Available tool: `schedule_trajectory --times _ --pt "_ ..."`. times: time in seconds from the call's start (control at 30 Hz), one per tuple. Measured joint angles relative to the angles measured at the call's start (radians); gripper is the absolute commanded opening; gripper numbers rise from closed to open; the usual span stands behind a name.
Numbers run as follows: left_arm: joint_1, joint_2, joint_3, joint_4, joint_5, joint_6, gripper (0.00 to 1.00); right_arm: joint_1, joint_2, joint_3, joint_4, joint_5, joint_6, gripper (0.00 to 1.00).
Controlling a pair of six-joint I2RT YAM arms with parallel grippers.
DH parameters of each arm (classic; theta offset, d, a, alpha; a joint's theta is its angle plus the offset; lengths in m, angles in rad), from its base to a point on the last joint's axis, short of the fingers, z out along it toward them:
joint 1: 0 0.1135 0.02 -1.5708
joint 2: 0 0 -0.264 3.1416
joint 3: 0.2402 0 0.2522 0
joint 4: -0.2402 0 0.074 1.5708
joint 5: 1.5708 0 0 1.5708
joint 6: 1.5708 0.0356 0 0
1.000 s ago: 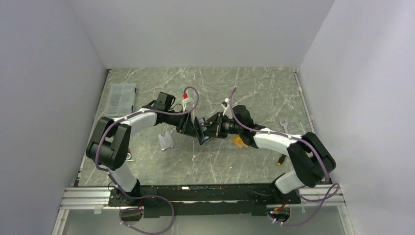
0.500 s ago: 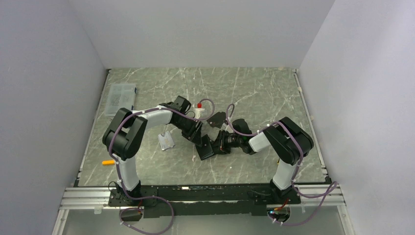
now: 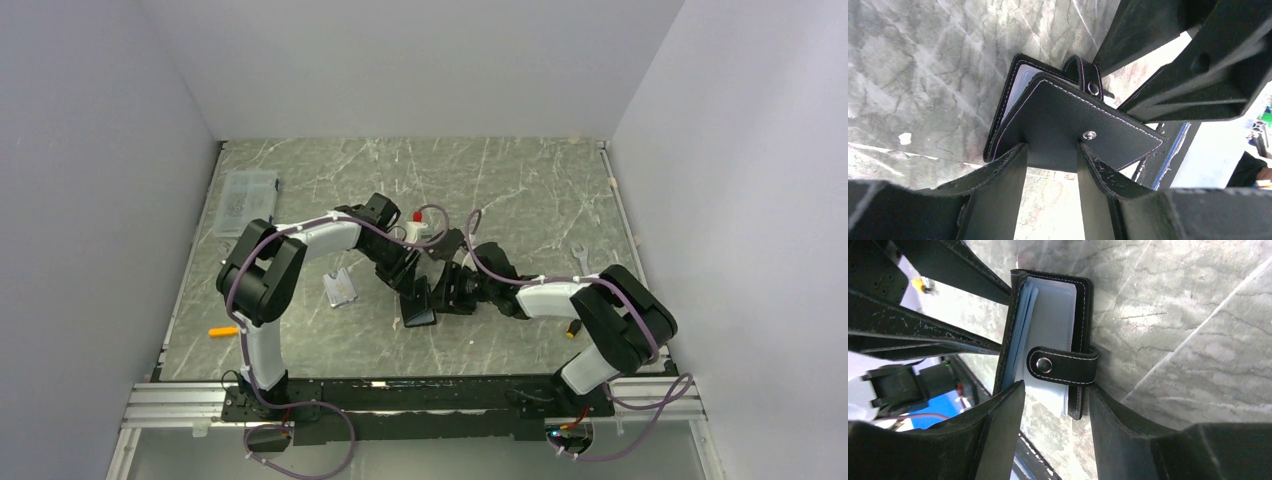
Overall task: Put the credit cards into the card holder
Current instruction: Place the card holder at the center of the board, then close the arm.
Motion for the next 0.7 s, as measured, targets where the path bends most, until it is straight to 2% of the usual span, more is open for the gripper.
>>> schedule_trajectory --times 0.4,0.57,0.7 --pt "-0.041 -0.023 -0.010 -0.007 -0.051 0.116 0.48 0.144 -0.085 0.076 -0.235 0.386 -0.074 0.47" --pt "-0.054 -0.028 -0.016 0.004 -0.063 0.138 0.49 0.226 -0.144 0.069 -0.327 0.605 -0.052 0.47" --pt "-0.061 -0.034 -0.021 0.010 -0.077 0.143 0.49 0.278 -0.185 0.059 -0.393 0.726 -0.029 0.43"
